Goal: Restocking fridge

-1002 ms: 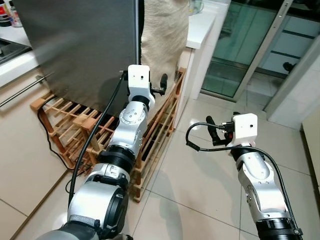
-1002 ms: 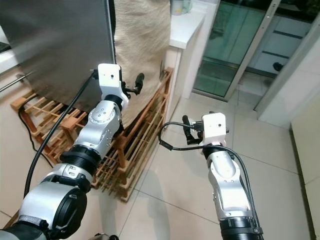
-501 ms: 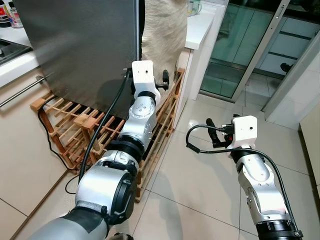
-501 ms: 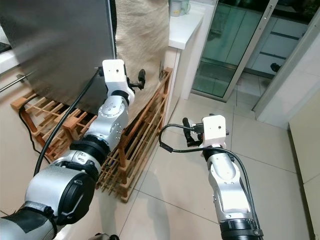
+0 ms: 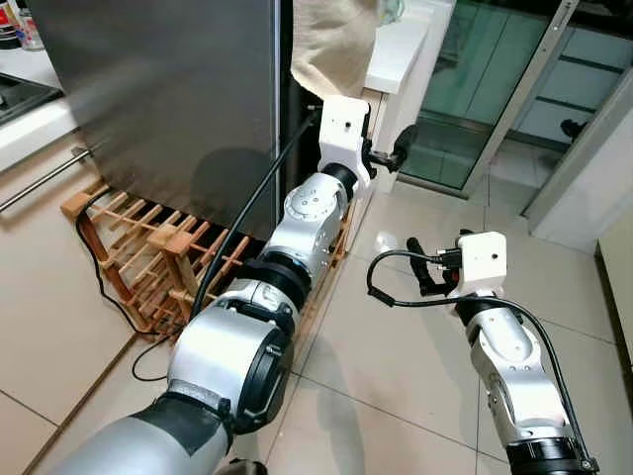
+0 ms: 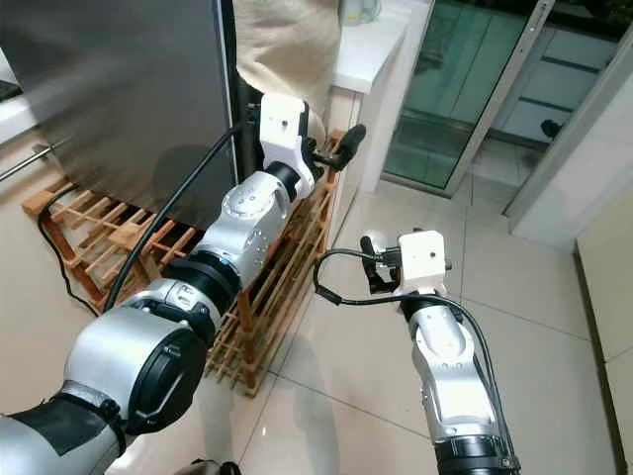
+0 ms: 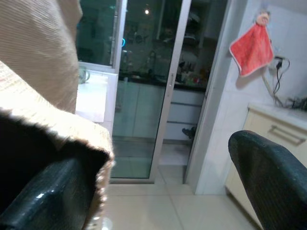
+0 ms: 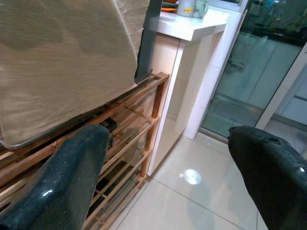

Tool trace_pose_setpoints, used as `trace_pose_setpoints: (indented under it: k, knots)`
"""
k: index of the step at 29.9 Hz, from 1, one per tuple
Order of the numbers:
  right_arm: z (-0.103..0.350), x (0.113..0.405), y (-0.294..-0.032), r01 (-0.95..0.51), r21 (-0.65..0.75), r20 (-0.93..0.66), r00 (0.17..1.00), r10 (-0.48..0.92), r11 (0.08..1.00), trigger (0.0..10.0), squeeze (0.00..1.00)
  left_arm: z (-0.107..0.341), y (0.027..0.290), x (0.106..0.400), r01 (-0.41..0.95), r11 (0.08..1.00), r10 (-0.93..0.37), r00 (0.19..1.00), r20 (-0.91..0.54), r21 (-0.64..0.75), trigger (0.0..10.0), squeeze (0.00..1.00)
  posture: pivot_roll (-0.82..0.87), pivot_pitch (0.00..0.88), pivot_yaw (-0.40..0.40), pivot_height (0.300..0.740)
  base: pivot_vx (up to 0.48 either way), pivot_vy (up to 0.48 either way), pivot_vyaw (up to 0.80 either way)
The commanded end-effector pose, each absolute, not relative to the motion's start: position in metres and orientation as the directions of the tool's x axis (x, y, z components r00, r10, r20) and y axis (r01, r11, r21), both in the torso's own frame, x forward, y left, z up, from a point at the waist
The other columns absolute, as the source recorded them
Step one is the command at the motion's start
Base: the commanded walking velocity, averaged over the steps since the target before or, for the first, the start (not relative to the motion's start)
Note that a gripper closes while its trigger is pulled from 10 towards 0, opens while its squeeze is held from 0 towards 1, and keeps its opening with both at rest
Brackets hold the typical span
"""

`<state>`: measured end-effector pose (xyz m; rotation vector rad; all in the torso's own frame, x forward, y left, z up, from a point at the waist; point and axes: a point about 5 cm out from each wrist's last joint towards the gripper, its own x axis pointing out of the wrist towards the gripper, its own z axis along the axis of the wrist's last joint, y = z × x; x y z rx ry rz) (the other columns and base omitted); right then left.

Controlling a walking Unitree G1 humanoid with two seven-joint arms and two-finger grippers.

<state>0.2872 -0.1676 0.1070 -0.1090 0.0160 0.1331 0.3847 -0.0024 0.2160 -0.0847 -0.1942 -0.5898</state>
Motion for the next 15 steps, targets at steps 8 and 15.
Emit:
trace_pose_setpoints:
  k: [8,15]
  knots:
    - [0.110,0.283,-0.169,-0.126,-0.100,-0.013,0.992,0.125,0.987,10.0,0.00,0.136,-0.006,0.357,0.613,0.790,-0.612,0.790,-0.044,0.022,10.0,0.00,-0.16,0.000,-0.048,0.740,0.000,0.000,0.00]
    - [0.111,0.285,-0.168,-0.133,-0.096,-0.008,0.991,0.133,0.986,10.0,0.00,0.101,0.090,0.343,0.419,0.908,-0.418,0.908,0.014,-0.024,10.0,0.00,-0.12,0.000,-0.052,0.740,0.000,0.000,0.00]
